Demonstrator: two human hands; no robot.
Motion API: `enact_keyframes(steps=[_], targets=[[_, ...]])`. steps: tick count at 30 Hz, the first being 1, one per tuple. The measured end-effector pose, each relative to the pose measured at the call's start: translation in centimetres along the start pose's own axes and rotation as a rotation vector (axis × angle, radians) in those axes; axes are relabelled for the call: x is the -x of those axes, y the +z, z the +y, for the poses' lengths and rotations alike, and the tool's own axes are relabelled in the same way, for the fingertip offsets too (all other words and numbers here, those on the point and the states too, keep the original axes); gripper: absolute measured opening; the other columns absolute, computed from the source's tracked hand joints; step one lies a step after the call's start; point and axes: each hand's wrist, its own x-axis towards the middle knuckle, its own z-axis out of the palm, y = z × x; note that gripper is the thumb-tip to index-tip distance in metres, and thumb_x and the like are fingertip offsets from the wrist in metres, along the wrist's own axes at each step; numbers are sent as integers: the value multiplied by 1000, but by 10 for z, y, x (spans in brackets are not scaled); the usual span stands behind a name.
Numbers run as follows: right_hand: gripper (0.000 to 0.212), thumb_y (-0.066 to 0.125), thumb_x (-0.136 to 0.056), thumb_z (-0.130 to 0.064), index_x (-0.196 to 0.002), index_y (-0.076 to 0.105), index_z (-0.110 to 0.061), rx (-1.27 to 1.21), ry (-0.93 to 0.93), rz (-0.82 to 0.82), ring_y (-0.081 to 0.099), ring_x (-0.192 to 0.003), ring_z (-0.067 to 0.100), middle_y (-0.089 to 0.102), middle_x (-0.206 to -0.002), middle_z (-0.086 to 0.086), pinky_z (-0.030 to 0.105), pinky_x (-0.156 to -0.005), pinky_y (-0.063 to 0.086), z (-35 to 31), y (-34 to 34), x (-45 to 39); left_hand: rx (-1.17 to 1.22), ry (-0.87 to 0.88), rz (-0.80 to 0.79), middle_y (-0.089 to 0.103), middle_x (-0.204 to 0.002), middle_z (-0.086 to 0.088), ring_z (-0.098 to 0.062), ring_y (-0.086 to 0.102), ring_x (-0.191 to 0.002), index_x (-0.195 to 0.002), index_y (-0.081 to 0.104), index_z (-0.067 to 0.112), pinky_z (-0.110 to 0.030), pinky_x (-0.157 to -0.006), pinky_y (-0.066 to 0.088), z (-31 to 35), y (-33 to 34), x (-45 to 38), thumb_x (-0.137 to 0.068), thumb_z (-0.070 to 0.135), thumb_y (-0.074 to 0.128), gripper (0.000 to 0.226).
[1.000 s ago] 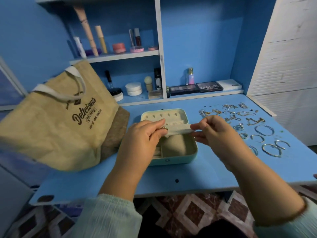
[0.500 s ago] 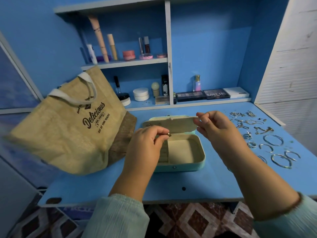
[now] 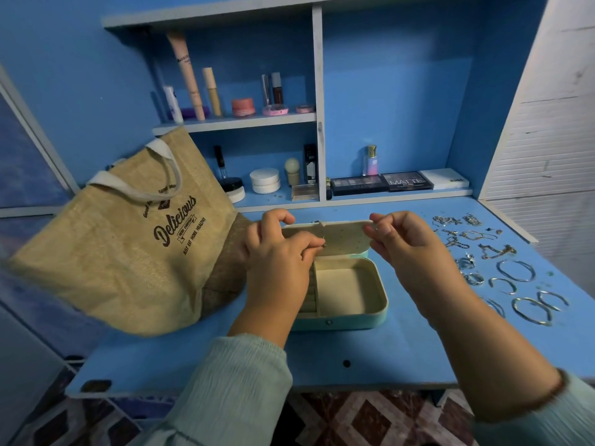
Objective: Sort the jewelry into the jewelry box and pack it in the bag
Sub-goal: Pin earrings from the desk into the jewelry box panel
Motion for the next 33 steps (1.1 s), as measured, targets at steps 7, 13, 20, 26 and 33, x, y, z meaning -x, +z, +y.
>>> enact_keyframes(steps=[7, 13, 20, 26, 33], targets=[[14, 49, -94, -20, -81, 54, -19, 12, -7, 4, 61, -102, 18, 61, -114, -8, 46, -98, 45, 1, -1, 0, -7, -17, 0, 60, -104, -2, -23, 34, -99, -69, 72, 31, -42, -75, 26, -4, 9, 1, -61, 23, 83, 16], [14, 48, -94, -19, -81, 54, -19, 6, -4, 5, 60, -104, 17, 60, -114, -7, 45, -98, 45, 0, -1, 2, -21, -16, 16, 62, -101, 2, -22, 34, -101, -72, 72, 29, -40, -76, 21, -4, 10, 1, -64, 23, 81, 14], [15, 49, -94, -19, -80, 54, -19, 29, -18, 18, 60, -105, 17, 61, -112, -7, 46, -99, 44, 1, -1, 4, -37, -10, 50, 63, -97, 4, -20, 35, -97, -72, 71, 29, -41, -75, 23, -2, 13, 1, -65, 25, 80, 12], [16, 49, -94, -17, -80, 55, -21, 66, -23, 20, 61, -102, 17, 63, -107, -6, 44, -97, 46, 2, -4, 4, -64, 32, 105, 63, -86, 5, -17, 37, -92, -71, 59, 24, -32, -73, 17, 0, 15, 2, -60, 21, 85, 29], [13, 50, -94, -22, -87, 59, -17, 331, -76, 16, 46, -59, 7, 58, -77, -1, 17, -55, 39, -6, -8, 3, -92, 83, 108, 67, -86, 5, -19, 38, -95, -97, 54, 26, -50, -75, 37, -4, 11, 10, -59, 26, 84, 48]])
